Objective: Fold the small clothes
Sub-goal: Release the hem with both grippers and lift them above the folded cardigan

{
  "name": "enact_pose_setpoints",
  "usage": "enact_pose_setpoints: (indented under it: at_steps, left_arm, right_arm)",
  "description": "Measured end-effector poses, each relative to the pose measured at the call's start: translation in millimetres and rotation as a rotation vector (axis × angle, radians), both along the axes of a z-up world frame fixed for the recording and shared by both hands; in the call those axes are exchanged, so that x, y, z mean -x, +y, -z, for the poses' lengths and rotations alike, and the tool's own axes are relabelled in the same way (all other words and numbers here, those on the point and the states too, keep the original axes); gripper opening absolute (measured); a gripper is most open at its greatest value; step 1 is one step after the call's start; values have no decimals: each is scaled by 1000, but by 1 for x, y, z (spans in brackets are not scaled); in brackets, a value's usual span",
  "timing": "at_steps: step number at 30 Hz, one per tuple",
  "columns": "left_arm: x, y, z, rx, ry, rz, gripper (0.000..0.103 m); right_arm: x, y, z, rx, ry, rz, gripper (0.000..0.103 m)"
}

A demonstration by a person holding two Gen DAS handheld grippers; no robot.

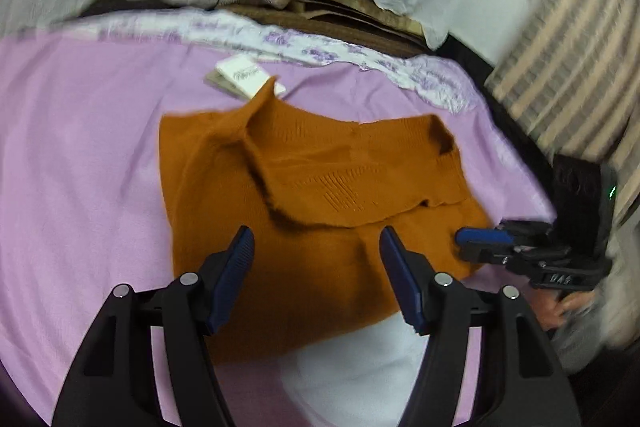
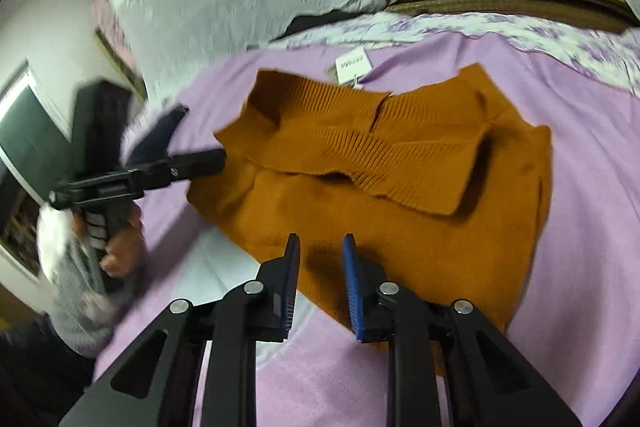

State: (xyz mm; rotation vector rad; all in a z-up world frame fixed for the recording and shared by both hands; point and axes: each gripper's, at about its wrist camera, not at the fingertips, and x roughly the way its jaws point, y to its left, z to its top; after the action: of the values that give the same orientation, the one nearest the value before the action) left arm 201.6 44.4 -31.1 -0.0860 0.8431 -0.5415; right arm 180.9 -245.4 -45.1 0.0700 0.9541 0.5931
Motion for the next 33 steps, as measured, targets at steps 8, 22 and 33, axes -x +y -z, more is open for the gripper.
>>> enact_pose_setpoints:
  at_steps: [8, 22, 33]
  left_arm:
    - [-87, -5, 1, -158, 54, -383, 65]
    - [-75, -17, 23, -148, 102, -302, 71]
    - [-69, -31, 7, -175, 12, -343, 81]
  right_arm:
    - [-89, -8, -16, 69, -84, 300, 19]
    - [-66, -19, -7, -79, -22, 320, 39]
    - [-69, -25, -8, -123, -42, 388, 36]
